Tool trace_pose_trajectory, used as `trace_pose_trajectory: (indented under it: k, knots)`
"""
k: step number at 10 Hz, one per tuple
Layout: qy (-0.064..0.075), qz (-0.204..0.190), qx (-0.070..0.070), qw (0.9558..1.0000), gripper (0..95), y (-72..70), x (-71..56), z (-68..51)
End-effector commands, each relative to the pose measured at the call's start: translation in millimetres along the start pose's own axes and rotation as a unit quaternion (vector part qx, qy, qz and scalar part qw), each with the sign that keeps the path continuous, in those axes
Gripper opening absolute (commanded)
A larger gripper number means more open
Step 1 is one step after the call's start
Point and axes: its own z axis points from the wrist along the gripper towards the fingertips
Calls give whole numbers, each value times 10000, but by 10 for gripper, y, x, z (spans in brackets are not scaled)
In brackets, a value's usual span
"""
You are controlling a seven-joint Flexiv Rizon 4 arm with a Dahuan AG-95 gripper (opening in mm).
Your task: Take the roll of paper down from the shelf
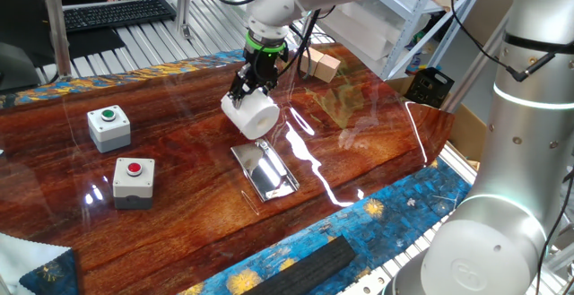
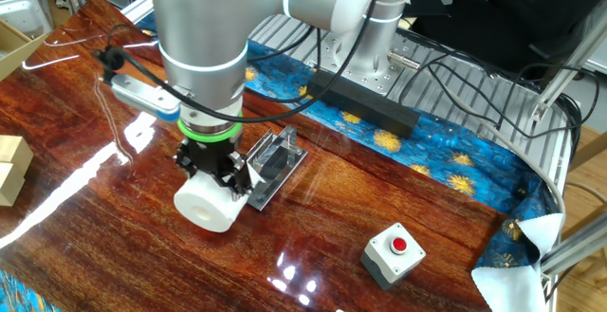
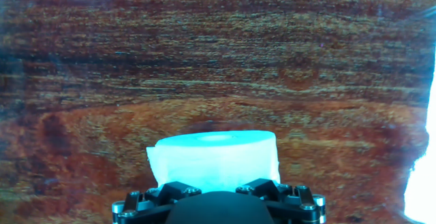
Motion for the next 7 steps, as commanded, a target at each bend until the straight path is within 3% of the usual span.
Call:
trace_pose_trajectory:
  k: [1,7]
  knots:
    - [-10,-78,7,10000,0,-73,23,10]
    - [-39,-362,28,9993,0,-324,71,20]
